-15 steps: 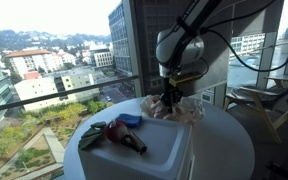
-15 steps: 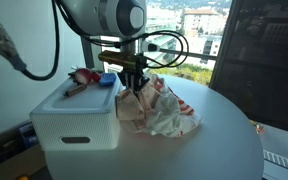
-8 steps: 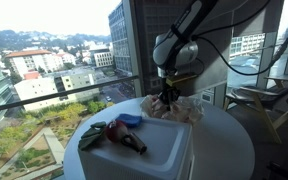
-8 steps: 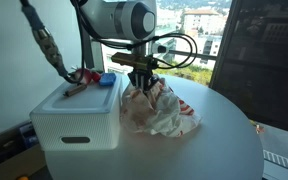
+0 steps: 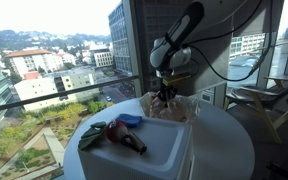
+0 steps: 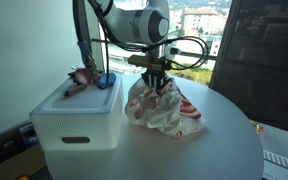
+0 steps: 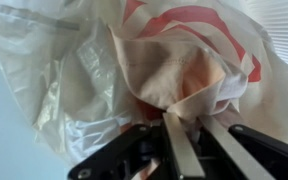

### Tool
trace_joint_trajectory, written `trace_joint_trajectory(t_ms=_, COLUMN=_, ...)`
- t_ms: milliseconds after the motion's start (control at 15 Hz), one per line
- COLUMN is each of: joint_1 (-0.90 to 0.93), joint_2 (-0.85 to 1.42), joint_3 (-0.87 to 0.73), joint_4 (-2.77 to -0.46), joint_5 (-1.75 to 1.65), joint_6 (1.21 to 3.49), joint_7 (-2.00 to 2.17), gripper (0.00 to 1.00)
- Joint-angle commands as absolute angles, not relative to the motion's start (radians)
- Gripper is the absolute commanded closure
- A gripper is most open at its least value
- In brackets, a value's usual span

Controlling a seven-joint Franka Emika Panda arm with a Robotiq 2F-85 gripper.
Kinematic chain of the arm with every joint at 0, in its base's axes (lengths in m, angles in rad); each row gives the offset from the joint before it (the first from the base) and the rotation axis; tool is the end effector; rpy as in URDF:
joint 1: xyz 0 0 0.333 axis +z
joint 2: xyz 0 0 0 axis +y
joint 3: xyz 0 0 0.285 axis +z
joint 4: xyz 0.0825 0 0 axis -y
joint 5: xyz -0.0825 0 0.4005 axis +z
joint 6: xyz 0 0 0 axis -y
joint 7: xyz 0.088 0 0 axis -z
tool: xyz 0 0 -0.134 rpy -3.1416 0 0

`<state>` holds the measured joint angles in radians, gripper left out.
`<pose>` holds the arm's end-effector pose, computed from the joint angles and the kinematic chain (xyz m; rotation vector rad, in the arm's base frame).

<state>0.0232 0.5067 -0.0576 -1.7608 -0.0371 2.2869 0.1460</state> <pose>0.6609 -0.0228 0.2167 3.0779 -0.2294 0.0356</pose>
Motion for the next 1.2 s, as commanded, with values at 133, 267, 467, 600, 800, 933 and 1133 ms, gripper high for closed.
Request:
trace_joint_trajectory(t_ms=133, joint_1=-0.009, joint_2=0.649, joint_3=-0.075, joint_4=-1.612, joint_5=-0.031, joint_6=2.274, joint_7=0.158, gripper=0.87)
trace_joint_trajectory(t_ms=267, joint_1=-0.028, joint_2=0.684, joint_3=-0.072, joint_4=-1.583, joint_5=-0.010, joint_6=2.260, joint_7=0.155, gripper=0.87)
trace_joint_trajectory(t_ms=467, joint_1=-0.038, joint_2=0.707, joint_3=-0.068, joint_4=-1.564, joint_5=0.001, joint_6=2.251, joint_7=0.149, gripper=0.86)
trace_joint_trajectory(t_ms=600, joint_1=-0.037, joint_2=0.706, joint_3=-0.067, joint_4=-1.562, joint_5=0.004, joint_6=2.232, joint_7=0.154, gripper=0.59)
trace_joint_trajectory(t_ms=800, joint_1=-0.013, joint_2=0.655, joint_3=-0.068, joint_4=-1.597, joint_5=-0.013, joint_6=2.168, joint_7=0.164, gripper=0.44)
trace_joint_trajectory(t_ms=933, joint_1=0.006, joint_2=0.605, joint_3=-0.063, joint_4=-1.637, joint_5=-0.020, joint_6=2.173, joint_7=0.169, gripper=0.29)
trace_joint_trajectory(t_ms=1133, joint_1=0.033, joint_2=0.528, joint_3=-0.047, joint_4=-1.700, joint_5=-0.022, joint_6=2.203, joint_7=0.160, gripper=0.07)
